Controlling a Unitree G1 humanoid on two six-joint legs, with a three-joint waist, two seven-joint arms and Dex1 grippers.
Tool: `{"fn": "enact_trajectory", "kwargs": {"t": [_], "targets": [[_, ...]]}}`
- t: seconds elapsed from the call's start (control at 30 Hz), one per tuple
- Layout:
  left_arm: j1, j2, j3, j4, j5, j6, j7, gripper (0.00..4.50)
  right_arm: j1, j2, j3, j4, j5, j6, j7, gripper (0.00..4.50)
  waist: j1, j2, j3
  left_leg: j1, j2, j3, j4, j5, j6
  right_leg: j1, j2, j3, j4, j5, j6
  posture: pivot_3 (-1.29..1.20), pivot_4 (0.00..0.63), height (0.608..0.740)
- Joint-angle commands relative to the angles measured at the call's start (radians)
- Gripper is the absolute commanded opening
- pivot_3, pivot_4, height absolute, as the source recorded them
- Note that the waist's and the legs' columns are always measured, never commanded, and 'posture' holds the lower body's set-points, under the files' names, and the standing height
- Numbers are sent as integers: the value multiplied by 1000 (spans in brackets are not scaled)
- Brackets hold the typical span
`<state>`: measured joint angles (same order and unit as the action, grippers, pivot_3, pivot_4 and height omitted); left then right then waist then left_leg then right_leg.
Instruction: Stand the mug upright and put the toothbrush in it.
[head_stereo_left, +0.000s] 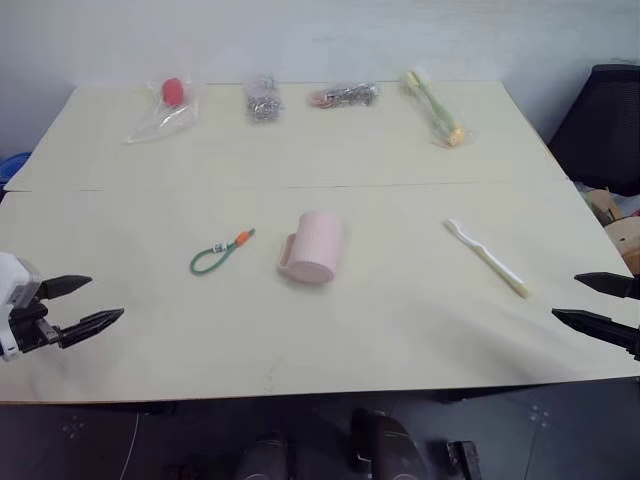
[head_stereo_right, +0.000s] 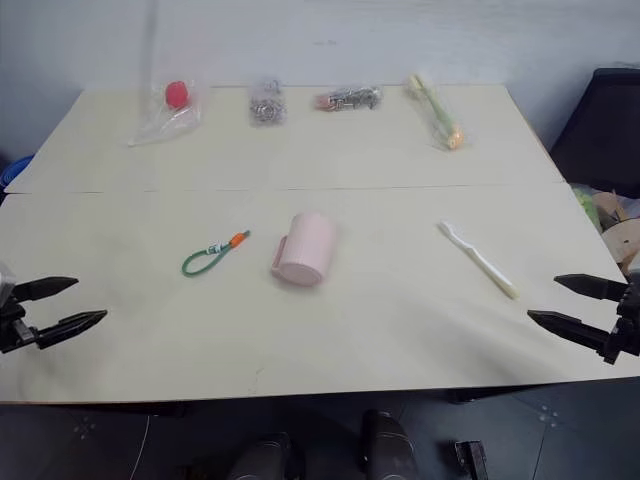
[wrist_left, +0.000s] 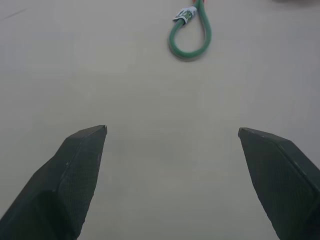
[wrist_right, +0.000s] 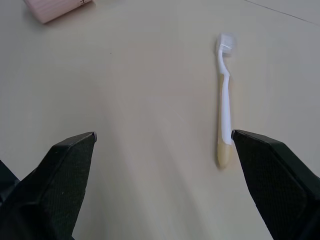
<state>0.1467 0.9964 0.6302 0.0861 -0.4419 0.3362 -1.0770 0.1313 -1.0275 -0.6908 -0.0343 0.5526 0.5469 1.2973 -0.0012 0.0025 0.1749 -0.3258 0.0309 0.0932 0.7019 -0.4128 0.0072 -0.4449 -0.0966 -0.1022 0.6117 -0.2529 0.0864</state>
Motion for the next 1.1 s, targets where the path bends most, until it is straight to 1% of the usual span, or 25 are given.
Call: {"fn": "enact_trajectory", "kwargs": {"t": [0.03,0.37,0.63,1.1], "targets": [[6,5,37,-20,-4,-5,4,4474,-8,-31,-4,-6,9,-2,4,4500,0,0,0,0,0,0,0,0,0,0,0,0,0,0,0,0,150,740],[-12,19,30,11,-1,8,14,4474,0,-22,-4,-8,6,-6,-4,4500,0,0,0,0,0,0,0,0,0,0,0,0,0,0,0,0,150,740],[-29,16,11,26,5,9,10,4474,12,-27,-8,-12,21,32,5,4500,0,0,0,0,0,1,0,0,0,0,0,0,0,0,0,0,150,740],[-63,18,-2,58,16,-9,16,4474,24,-7,-11,-3,3,9,-25,4500,0,0,0,1,0,2,0,0,0,0,0,0,1,0,0,0,150,740]]}}
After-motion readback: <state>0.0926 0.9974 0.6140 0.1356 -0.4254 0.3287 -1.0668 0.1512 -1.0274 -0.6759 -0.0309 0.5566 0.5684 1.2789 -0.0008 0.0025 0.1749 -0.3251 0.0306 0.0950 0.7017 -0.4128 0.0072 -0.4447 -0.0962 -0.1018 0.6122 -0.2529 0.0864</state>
